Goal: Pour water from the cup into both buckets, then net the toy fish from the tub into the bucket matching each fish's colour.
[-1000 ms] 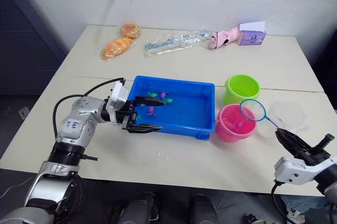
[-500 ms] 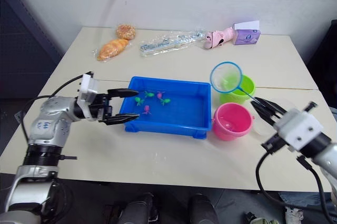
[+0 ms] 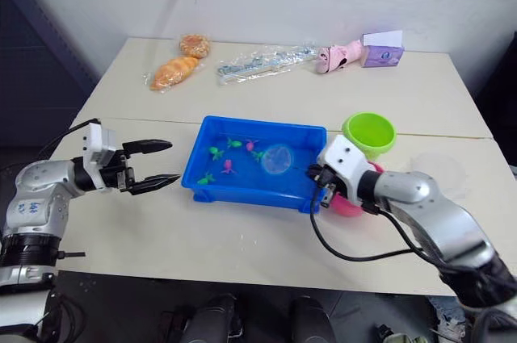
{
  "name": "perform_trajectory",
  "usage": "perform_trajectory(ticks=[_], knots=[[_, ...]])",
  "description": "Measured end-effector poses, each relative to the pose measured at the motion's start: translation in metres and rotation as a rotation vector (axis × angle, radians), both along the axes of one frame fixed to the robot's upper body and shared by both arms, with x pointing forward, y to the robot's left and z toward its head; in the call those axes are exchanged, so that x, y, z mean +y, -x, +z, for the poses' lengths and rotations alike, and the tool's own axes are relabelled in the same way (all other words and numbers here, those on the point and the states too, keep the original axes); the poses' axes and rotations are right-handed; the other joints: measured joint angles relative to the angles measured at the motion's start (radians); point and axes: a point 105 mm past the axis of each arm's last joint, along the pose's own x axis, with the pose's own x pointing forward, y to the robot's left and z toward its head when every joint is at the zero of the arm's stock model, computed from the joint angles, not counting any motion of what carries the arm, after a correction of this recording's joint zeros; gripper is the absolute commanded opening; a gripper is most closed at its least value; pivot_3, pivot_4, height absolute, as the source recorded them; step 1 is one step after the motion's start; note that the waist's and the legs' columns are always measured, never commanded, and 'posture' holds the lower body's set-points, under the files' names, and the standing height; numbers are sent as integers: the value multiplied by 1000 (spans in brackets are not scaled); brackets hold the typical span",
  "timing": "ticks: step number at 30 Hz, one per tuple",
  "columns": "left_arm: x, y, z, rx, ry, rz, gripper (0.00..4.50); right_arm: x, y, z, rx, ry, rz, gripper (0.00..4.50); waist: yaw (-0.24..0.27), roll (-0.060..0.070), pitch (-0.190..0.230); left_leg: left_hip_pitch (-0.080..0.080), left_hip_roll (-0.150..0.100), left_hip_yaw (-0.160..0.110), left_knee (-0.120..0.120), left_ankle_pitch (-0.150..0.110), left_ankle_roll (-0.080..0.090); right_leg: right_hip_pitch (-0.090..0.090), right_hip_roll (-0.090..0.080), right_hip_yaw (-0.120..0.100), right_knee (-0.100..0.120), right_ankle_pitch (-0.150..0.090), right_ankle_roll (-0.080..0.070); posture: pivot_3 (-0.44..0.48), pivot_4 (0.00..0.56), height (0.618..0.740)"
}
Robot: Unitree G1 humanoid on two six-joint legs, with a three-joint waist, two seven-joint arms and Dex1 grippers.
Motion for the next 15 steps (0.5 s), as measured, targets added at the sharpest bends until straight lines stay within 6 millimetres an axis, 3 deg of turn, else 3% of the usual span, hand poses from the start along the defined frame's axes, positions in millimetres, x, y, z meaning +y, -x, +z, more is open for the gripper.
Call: perform_trajectory(ticks=[6, 15], knots=[[3, 4, -3, -5, -18, 23, 4470, 17, -11, -5, 41, 24, 41, 0, -1, 0, 0, 0, 0, 0, 0, 0, 0, 0, 0, -1, 1, 0, 0, 0, 150, 740], [4, 5, 2, -31, -33, 54, 4470, 35, -28, -3, 106, -93, 18, 0, -1, 0, 0, 0, 0, 0, -1, 0, 0, -1, 0, -1, 2, 0, 0, 0, 150, 740]])
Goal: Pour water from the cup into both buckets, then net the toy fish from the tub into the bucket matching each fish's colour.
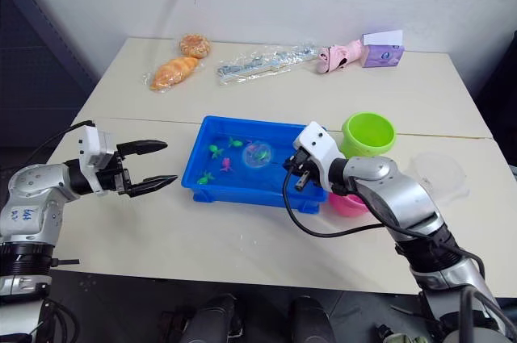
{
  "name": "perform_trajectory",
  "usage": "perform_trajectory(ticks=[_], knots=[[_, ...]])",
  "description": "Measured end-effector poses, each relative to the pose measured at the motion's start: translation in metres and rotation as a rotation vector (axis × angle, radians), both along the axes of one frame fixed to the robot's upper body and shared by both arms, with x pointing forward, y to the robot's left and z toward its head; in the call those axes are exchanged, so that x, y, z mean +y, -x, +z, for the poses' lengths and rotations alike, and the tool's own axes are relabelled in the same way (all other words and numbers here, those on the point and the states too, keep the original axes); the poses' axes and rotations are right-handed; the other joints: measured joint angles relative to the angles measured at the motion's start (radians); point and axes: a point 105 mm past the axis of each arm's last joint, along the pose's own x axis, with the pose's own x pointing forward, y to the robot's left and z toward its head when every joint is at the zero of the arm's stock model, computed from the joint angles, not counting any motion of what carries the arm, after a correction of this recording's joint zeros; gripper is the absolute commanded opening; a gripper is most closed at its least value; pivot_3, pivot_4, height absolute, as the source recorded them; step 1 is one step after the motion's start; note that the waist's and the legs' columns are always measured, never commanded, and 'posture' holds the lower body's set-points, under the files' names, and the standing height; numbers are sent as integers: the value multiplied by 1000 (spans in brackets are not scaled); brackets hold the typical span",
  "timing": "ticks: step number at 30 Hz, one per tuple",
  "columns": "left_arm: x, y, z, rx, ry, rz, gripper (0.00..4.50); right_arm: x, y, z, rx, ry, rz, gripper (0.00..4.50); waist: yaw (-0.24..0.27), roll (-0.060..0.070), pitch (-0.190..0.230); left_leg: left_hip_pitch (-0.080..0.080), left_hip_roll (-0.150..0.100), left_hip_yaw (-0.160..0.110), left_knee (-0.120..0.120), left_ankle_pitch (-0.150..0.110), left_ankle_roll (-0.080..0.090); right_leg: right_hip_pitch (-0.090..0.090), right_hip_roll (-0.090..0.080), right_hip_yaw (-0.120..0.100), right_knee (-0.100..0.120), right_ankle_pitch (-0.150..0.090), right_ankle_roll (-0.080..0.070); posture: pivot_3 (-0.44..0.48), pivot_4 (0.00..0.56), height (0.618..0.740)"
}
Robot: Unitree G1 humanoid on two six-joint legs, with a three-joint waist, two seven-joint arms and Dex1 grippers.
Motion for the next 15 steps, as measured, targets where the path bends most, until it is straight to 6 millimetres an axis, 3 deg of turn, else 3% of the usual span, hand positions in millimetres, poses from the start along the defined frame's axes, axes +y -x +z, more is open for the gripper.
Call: perform_trajectory(ticks=[6, 15], knots=[[-6, 0, 0, -3, 12, -1, 4470, 1, -15, -4, 41, 2, -76, 0, -1, 0, 0, 0, 0, 1, 0, 0, 0, -1, 0, 0, 5, 0, 0, 0, 150, 740], [-5, -1, 0, 3, 16, 11, 4470, -13, -21, -19, 130, 60, -164, 0, -1, 0, 0, 0, 0, 1, -1, 0, 0, -2, 0, 1, 5, 0, 0, 0, 150, 740]])
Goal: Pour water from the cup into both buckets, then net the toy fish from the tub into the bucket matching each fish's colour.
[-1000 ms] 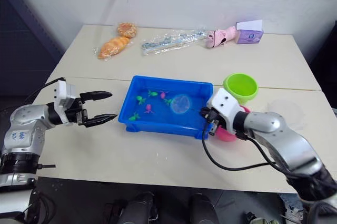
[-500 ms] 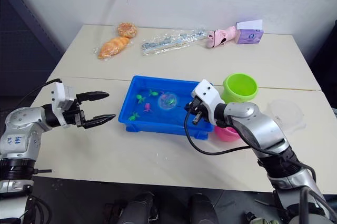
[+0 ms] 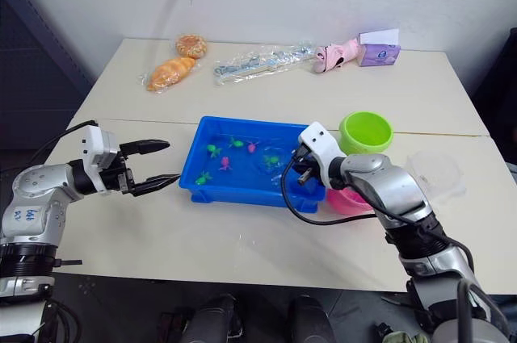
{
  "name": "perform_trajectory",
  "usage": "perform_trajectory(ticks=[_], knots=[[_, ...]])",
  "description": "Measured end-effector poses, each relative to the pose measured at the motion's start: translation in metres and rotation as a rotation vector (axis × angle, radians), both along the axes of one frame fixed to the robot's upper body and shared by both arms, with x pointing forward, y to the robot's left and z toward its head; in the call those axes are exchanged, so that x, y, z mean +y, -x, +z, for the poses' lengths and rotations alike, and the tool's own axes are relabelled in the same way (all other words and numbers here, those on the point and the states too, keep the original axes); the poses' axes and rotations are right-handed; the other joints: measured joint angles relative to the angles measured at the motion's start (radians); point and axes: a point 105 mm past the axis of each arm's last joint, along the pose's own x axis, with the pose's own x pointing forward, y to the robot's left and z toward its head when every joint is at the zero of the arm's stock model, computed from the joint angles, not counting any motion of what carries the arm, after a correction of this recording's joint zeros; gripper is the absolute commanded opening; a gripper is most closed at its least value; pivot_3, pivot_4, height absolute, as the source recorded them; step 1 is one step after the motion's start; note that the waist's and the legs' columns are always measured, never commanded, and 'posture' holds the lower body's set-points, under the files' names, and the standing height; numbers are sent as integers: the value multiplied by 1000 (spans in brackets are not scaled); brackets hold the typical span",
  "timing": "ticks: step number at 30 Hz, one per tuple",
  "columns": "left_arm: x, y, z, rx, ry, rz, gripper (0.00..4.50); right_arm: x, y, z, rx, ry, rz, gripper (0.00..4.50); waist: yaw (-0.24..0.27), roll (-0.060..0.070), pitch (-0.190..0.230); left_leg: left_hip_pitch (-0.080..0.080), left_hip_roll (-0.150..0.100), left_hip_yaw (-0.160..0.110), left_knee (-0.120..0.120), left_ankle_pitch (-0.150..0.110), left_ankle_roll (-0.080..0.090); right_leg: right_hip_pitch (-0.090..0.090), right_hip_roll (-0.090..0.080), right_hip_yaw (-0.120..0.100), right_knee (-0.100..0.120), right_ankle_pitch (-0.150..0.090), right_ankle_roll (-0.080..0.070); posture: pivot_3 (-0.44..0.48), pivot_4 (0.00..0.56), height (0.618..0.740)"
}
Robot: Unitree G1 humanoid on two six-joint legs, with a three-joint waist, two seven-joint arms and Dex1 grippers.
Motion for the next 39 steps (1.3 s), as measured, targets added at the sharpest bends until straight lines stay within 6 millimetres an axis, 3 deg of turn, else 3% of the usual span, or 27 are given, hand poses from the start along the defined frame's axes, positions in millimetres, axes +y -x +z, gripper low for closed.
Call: perform_trajectory(ticks=[12, 21, 27, 39], knots=[[-3, 0, 2, -8, 3, 2, 4470, 19, -17, 8, 5, -28, -17, 0, -2, 0, 0, 0, 0, 0, -1, 0, 0, -1, 0, 0, 0, 0, 0, 0, 150, 740], [-6, 1, 3, -13, -2, -8, 4470, 31, -16, 10, 14, -138, 5, 0, -2, 0, 0, 0, 0, 1, -2, 0, 0, -2, 0, 1, 1, 0, 0, 0, 150, 740], [-6, 2, 3, -6, -1, -9, 4470, 26, 2, 9, 20, -173, 56, 0, 0, 0, 0, -1, -1, 1, -4, 0, 0, -2, 0, 1, 0, 0, 0, 0, 150, 740], [-19, -2, 5, -10, 11, -61, 4470, -17, 43, 35, -50, -188, 59, 0, 1, 0, 0, 0, -1, 1, -12, 1, -2, -2, 0, 0, -7, 0, 0, 0, 150, 740]])
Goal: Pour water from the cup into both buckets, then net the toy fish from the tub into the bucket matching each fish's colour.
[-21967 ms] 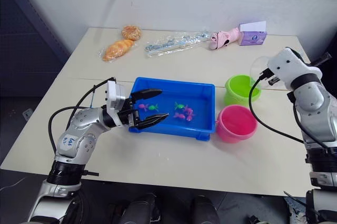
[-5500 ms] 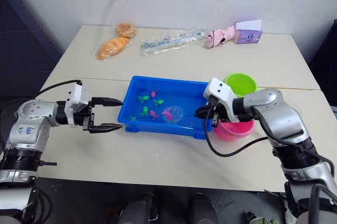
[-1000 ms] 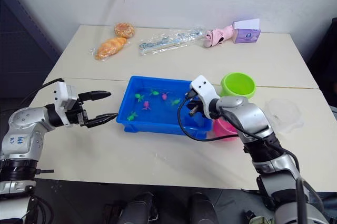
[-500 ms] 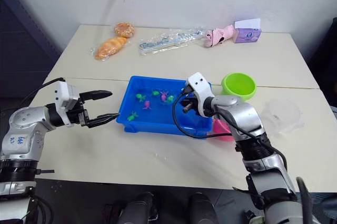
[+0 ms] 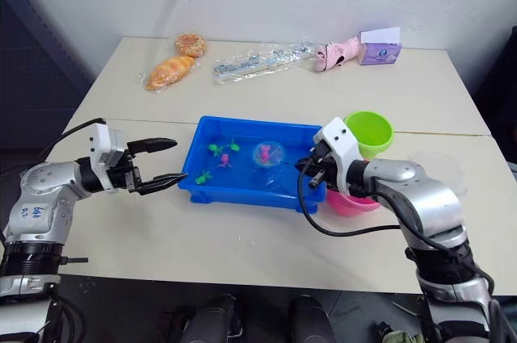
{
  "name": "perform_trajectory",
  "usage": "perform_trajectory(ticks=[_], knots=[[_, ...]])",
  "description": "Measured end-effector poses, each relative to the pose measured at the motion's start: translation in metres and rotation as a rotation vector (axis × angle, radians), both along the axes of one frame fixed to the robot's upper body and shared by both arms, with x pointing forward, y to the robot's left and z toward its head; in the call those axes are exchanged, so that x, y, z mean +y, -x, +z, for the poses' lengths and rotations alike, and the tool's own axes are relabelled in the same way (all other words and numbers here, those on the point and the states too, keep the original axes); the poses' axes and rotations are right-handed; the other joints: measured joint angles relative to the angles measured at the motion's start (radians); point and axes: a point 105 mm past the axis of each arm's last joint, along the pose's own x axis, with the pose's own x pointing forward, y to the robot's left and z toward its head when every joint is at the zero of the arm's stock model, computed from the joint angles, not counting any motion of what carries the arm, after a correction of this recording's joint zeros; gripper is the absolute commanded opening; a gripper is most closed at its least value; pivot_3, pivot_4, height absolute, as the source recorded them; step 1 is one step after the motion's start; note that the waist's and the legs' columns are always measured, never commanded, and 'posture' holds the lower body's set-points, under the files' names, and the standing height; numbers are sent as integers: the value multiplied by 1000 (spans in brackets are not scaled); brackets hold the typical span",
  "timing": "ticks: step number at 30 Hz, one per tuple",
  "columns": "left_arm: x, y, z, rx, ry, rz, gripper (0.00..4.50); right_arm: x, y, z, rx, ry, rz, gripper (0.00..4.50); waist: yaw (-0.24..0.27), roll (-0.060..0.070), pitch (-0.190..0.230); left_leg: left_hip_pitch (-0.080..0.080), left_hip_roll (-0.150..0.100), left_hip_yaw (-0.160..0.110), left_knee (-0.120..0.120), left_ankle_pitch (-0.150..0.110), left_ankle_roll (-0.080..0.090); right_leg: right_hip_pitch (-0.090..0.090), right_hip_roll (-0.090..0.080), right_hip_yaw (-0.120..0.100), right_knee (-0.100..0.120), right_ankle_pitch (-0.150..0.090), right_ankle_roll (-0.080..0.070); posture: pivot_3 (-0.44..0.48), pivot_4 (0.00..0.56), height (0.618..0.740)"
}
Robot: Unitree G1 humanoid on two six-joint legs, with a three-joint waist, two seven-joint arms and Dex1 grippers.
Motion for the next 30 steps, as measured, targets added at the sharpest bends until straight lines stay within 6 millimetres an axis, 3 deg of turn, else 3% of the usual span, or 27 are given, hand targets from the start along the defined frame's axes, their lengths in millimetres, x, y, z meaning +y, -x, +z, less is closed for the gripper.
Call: perform_trajectory(ticks=[8, 15, 22, 30], knots=[[-19, -2, 5, 1, 30, -102, 4470, -40, 33, 28, -100, -40, -87, 0, 7, 0, 0, 0, -1, -1, 0, 0, 0, 3, 0, -2, -1, 0, 0, 0, 150, 740], [-52, 0, 6, 36, 62, -253, 4470, -96, 75, 41, -176, 2, -251, 0, 33, 0, 0, 1, -1, -1, 0, 0, 1, 5, 1, -3, -3, 0, 0, 0, 150, 740], [-75, 0, 8, 42, 87, -349, 4470, -128, 102, 19, -181, 147, -371, 0, 30, -1, 0, 2, -1, 0, 1, 2, 0, 6, 2, -2, -2, 0, 1, 0, 150, 740], [-88, 0, 4, 60, 112, -391, 4470, -139, 114, 1, -260, 239, -440, 0, 28, -1, -1, 4, -1, 0, 1, 3, -2, 5, 3, 0, -3, 0, 1, 0, 150, 740]])
